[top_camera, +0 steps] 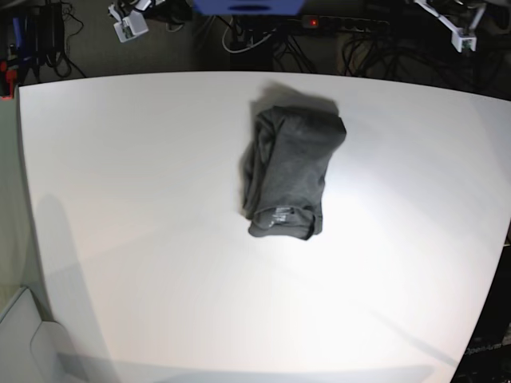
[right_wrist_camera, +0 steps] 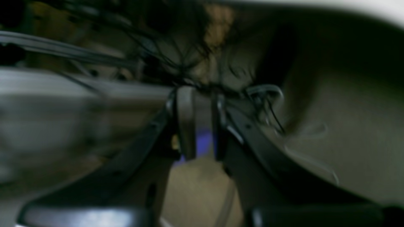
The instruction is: Layout the t-shirt on the table in an organized manner, then fold the t-shirt properly
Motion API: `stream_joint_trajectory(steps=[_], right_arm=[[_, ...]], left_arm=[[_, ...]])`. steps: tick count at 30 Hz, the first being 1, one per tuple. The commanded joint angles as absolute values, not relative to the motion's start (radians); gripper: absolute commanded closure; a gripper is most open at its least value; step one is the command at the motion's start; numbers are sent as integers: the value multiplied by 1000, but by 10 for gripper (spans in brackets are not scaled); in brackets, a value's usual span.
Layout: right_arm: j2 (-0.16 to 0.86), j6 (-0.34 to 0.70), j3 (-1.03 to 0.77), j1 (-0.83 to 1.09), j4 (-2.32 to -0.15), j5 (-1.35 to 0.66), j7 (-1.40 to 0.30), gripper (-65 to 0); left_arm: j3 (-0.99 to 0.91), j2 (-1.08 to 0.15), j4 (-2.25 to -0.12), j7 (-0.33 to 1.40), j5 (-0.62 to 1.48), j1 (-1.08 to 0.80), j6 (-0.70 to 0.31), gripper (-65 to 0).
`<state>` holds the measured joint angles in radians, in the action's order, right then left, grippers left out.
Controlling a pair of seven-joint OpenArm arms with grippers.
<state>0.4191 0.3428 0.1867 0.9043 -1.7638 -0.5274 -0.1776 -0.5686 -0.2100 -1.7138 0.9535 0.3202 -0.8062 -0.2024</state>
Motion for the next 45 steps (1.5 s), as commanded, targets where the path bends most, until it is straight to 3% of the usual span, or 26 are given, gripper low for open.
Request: stream_joint_trajectory(steps=[1,8,15,23,26,33,36,45], right_arm=[[394,355,191,921,-1733,-509,-170,-65],[231,360,186,820,-1337,-321,41,-63],[162,360,191,619,-851,-312,196,-60],[101,348,185,226,-2,-317,550,-29],[99,263,185,133,0,-317,579,-29],[124,-107,193,147,-35,-312,472,-29],[128,-200,194,140,-48,-311,461,-29],[125,-213,196,117,-45,-311,463,-32]], left_arm=[[-558,-222,-1666,915,283,-799,-223,-3],[-392,-229,-1178,587,154,-625,-265,-3],[-243,-229,-762,325,94,-426,-260,-3],[-33,-191,-255,58,87,-182,-249,-3],[44,-151,-151,16,84,-116,-150,-3],[102,-77,-134,15,91,-62,73,-3],[102,-53,-134,15,91,-56,140,-4],[104,-53,-133,8,189,-22,154,-4]])
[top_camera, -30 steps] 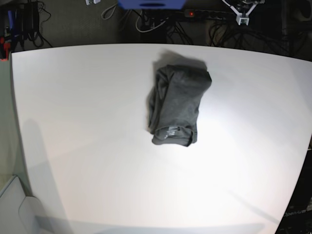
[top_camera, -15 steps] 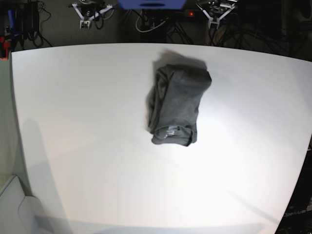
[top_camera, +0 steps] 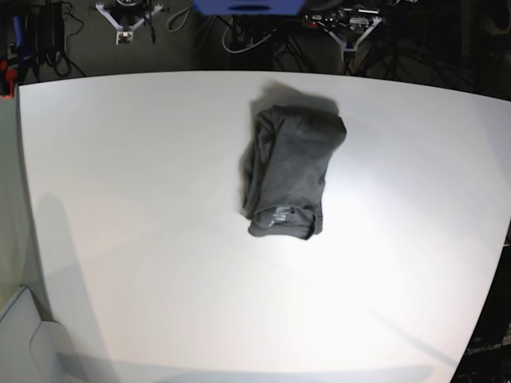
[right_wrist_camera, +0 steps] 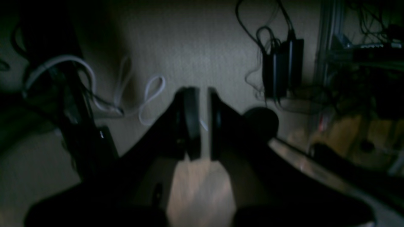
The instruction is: Layout the t-shirt on the table in an organized manner, then fold the t-shirt properly
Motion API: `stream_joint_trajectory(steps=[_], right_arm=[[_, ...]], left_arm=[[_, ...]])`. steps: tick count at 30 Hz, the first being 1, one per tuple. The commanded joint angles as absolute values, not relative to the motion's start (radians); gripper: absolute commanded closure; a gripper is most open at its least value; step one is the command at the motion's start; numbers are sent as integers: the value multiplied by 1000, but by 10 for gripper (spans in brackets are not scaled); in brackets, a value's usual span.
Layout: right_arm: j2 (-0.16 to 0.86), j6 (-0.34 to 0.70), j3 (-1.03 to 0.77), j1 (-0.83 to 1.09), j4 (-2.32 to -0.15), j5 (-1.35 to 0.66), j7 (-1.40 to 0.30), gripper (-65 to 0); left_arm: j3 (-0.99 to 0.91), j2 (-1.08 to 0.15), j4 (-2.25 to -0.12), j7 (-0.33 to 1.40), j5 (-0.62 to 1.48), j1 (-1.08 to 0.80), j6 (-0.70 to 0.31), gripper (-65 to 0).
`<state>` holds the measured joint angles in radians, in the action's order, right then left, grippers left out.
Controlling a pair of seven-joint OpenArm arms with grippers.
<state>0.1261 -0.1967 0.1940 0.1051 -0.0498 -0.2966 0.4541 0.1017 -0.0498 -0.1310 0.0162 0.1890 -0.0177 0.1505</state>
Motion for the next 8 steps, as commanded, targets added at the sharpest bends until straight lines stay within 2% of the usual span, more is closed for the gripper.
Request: stream_joint_trajectory(steps=[1,8], right_arm=[[120,-213,202,119,-45,-311,463,-32],[99,-213,364,136,-47,-314,460,-32]], left_arm=[[102,-54,-133,7,196,-22,154,-4],[99,-50,-122,5,199,-28,156,-4]])
